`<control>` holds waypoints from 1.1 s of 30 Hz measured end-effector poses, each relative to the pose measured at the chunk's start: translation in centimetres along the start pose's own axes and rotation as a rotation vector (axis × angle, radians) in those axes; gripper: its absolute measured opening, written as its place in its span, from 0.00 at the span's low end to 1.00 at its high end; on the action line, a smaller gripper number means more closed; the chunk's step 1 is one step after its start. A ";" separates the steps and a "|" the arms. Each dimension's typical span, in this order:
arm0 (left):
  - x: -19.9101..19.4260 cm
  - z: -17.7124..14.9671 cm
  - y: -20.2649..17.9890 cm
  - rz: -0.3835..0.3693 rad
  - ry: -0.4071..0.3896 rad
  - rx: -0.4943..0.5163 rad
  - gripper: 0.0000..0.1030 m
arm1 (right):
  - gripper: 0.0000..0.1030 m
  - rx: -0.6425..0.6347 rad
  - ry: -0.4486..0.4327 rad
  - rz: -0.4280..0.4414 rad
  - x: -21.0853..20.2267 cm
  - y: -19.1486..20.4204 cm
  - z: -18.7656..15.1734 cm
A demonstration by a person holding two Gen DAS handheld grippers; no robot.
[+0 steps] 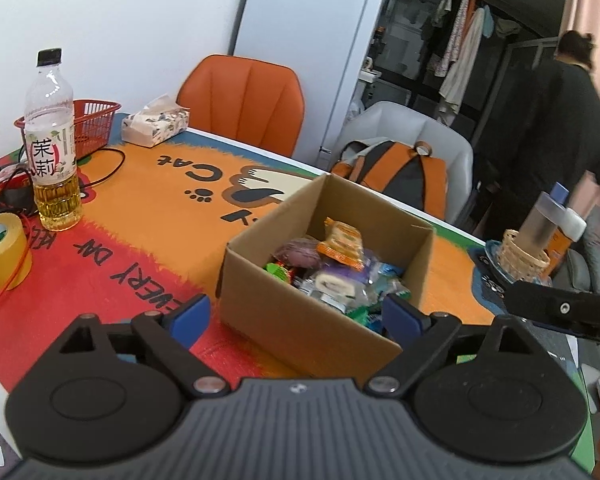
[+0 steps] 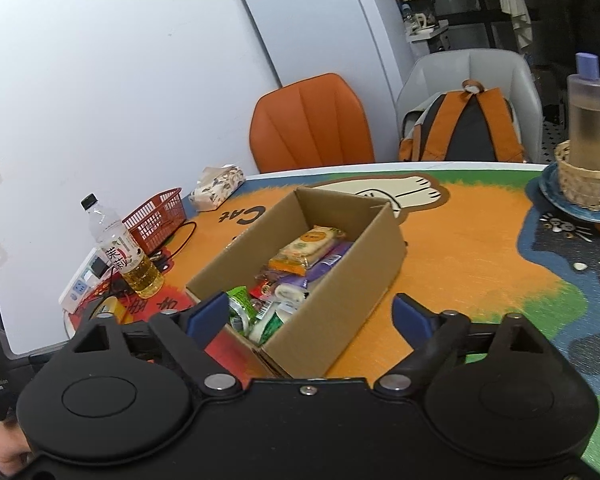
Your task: Organize snacks
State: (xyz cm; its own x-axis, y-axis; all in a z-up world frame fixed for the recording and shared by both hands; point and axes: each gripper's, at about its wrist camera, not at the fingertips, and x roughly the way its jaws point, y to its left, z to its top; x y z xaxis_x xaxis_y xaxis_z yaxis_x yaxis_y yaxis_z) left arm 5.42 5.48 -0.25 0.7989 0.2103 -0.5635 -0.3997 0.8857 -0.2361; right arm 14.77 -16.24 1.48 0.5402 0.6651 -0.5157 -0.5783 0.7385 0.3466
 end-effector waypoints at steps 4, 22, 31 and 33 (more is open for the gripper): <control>-0.9 -0.6 -0.8 -0.021 -0.002 0.030 0.93 | 0.97 -0.005 -0.013 -0.019 -1.4 -0.3 -0.6; -4.1 -2.5 -3.1 -0.074 -0.015 0.098 0.96 | 1.00 -0.027 -0.058 -0.117 -6.2 -1.1 -3.1; -5.9 -2.8 -4.7 -0.099 -0.026 0.162 0.96 | 1.00 -0.042 -0.088 -0.191 -8.5 -1.6 -4.2; -6.4 -2.8 -5.1 -0.102 -0.032 0.177 0.96 | 1.00 -0.048 -0.096 -0.202 -9.1 -1.8 -4.2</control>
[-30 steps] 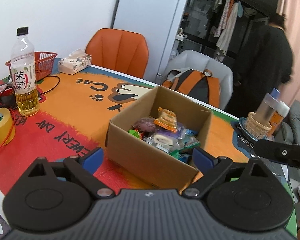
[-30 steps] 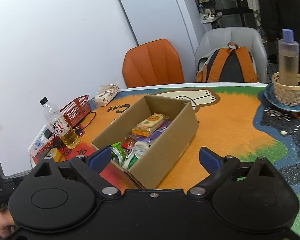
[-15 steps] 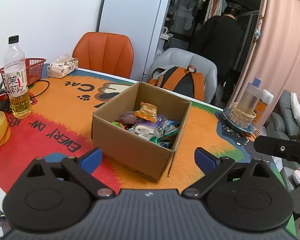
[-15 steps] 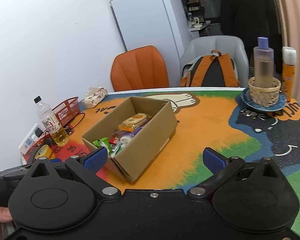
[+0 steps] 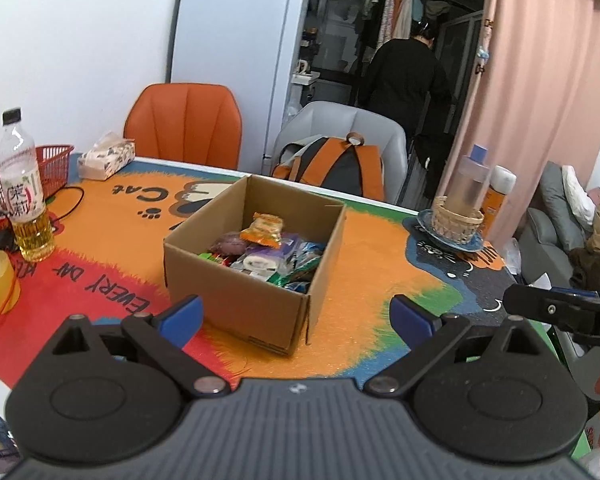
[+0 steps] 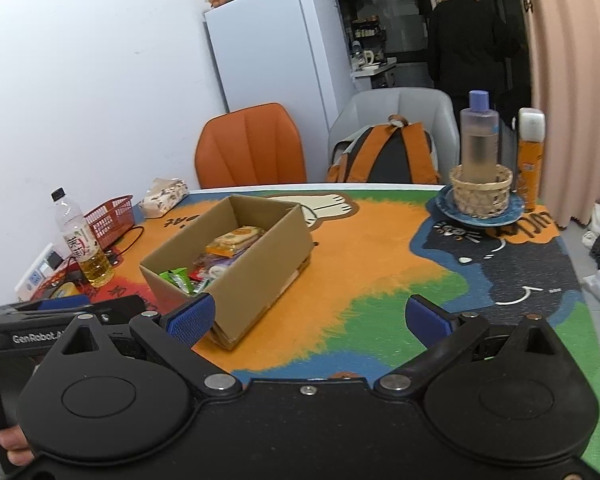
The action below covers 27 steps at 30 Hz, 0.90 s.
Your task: Organize snacks
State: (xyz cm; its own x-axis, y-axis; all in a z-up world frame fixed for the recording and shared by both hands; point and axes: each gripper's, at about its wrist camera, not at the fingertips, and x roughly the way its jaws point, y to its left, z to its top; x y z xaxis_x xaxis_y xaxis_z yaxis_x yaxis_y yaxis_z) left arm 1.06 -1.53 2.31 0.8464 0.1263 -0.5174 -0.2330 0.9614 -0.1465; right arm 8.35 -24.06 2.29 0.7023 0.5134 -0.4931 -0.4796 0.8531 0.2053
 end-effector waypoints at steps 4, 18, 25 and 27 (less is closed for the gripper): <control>-1.2 0.2 -0.8 -0.003 -0.027 0.025 0.97 | 1.00 -0.002 -0.013 -0.006 -1.0 -0.6 0.1; -2.7 0.2 -2.5 -0.020 -0.042 0.077 1.00 | 1.00 -0.033 -0.051 -0.027 -3.3 -0.8 0.3; -3.1 0.3 -2.4 -0.024 -0.050 0.077 1.00 | 1.00 -0.041 -0.055 -0.026 -3.6 -0.5 0.5; -3.1 0.3 -2.3 -0.023 -0.050 0.076 1.00 | 1.00 -0.044 -0.055 -0.024 -3.6 -0.5 0.5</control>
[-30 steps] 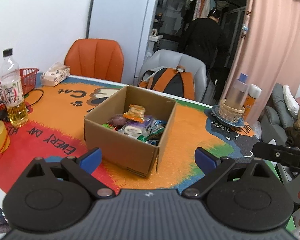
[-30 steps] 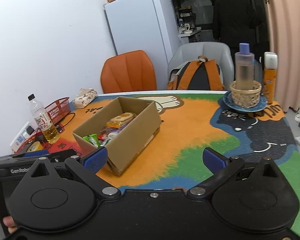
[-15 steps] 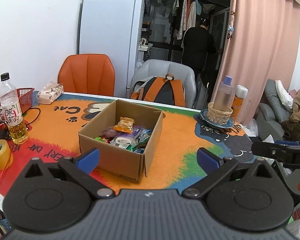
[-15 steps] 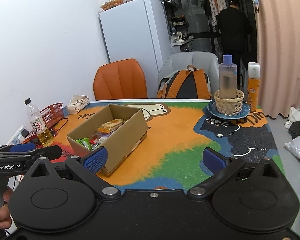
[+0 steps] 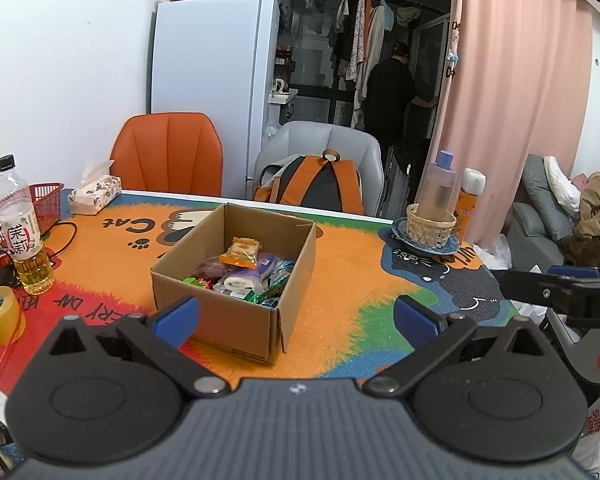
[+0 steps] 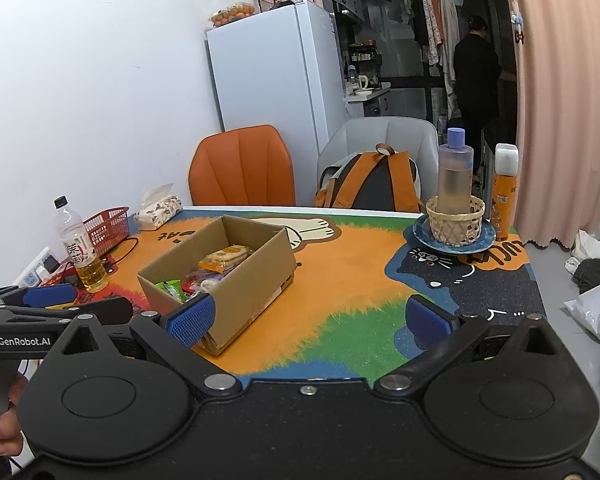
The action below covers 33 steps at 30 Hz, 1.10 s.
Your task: Organize snacks
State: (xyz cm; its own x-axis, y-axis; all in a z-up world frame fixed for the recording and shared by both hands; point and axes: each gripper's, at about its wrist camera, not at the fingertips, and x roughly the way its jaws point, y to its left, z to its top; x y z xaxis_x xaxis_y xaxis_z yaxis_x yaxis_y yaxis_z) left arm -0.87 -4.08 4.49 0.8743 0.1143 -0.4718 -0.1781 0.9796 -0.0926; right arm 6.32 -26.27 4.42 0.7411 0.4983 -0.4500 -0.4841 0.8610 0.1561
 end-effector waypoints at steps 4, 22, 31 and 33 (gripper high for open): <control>0.1 0.0 0.1 0.002 0.003 -0.002 1.00 | 1.00 -0.006 0.004 0.000 0.1 0.2 0.1; 0.1 0.0 1.1 0.016 0.003 -0.015 1.00 | 1.00 -0.015 0.016 0.000 0.4 0.5 0.1; 0.1 0.0 1.3 0.019 0.007 -0.018 1.00 | 1.00 -0.018 0.020 -0.001 0.4 0.5 0.1; 0.1 0.0 1.4 0.020 0.008 -0.019 1.00 | 1.00 -0.016 0.019 0.000 0.4 0.5 0.1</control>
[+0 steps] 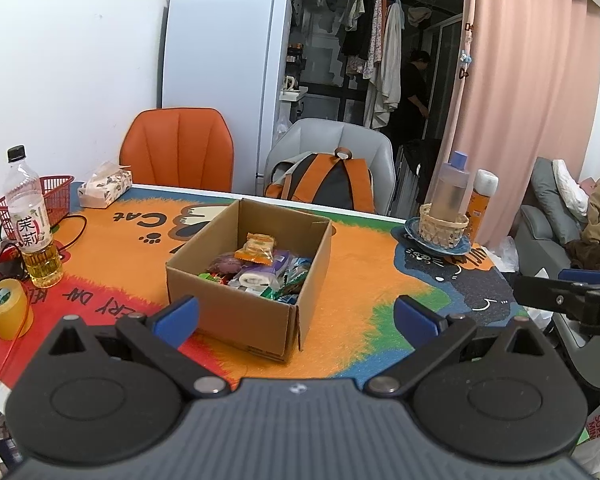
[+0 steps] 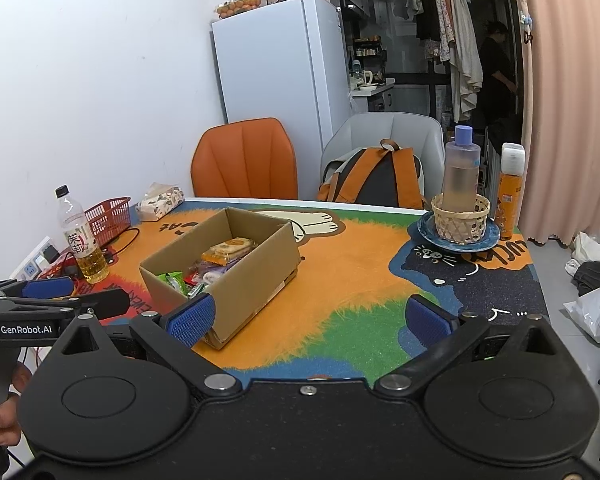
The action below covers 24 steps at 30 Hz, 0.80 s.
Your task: Organize snacks
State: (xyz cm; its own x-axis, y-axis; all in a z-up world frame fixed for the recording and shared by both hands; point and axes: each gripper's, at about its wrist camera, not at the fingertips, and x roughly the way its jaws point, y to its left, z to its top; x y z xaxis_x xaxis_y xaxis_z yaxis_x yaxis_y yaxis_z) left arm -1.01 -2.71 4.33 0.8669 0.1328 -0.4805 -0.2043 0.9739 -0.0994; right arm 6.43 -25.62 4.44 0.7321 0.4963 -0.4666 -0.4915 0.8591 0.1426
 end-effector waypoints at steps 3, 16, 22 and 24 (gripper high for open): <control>0.0 0.0 0.1 0.000 -0.001 -0.002 1.00 | 1.00 0.000 0.000 -0.001 0.0 0.0 0.0; 0.1 -0.1 0.2 0.001 0.001 -0.003 1.00 | 1.00 -0.002 0.007 0.000 0.2 0.0 -0.3; 0.1 -0.1 0.3 0.002 0.001 -0.004 1.00 | 1.00 -0.005 0.006 0.001 0.1 0.0 -0.2; 0.1 -0.1 0.3 0.001 0.002 -0.003 1.00 | 1.00 -0.004 0.006 0.001 0.1 0.0 -0.2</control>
State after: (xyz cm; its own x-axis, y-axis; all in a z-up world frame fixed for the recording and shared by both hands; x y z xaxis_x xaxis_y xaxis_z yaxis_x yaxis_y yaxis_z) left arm -1.00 -2.38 4.15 0.8660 0.1334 -0.4820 -0.2063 0.9732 -0.1013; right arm 6.46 -25.61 4.23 0.7292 0.4960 -0.4715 -0.4938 0.8583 0.1393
